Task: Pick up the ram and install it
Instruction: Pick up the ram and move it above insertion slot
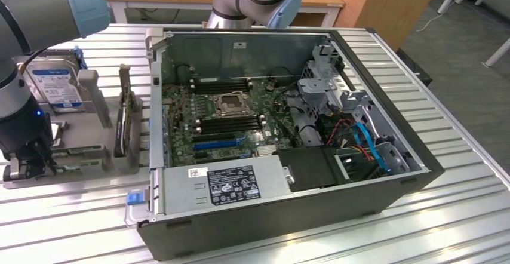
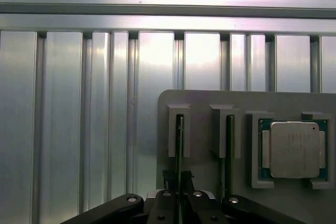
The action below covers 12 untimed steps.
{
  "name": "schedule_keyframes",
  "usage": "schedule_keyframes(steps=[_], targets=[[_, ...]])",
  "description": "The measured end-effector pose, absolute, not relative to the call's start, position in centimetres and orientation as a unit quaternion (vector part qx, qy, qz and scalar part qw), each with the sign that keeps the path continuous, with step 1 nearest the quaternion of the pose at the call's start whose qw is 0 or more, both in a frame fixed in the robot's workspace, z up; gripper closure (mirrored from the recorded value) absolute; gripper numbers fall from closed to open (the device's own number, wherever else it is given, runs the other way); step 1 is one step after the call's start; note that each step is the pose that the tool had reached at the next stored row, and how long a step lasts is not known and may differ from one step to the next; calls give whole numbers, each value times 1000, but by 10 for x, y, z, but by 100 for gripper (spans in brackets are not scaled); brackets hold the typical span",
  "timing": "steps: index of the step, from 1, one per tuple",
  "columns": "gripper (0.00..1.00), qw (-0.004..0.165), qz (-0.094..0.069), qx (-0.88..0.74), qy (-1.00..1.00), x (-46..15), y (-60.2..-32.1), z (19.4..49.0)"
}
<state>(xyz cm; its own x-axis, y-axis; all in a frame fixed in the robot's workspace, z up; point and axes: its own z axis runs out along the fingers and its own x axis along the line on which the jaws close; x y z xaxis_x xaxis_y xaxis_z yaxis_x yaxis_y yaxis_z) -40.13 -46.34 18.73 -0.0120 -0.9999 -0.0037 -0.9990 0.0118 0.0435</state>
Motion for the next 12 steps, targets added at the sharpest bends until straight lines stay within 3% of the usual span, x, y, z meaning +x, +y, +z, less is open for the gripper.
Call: schedule_keyframes(steps=[5, 12], targets=[[86, 14, -17, 703, -711, -401, -463, 189], [86, 14, -16, 703, -711, -401, -462, 221]])
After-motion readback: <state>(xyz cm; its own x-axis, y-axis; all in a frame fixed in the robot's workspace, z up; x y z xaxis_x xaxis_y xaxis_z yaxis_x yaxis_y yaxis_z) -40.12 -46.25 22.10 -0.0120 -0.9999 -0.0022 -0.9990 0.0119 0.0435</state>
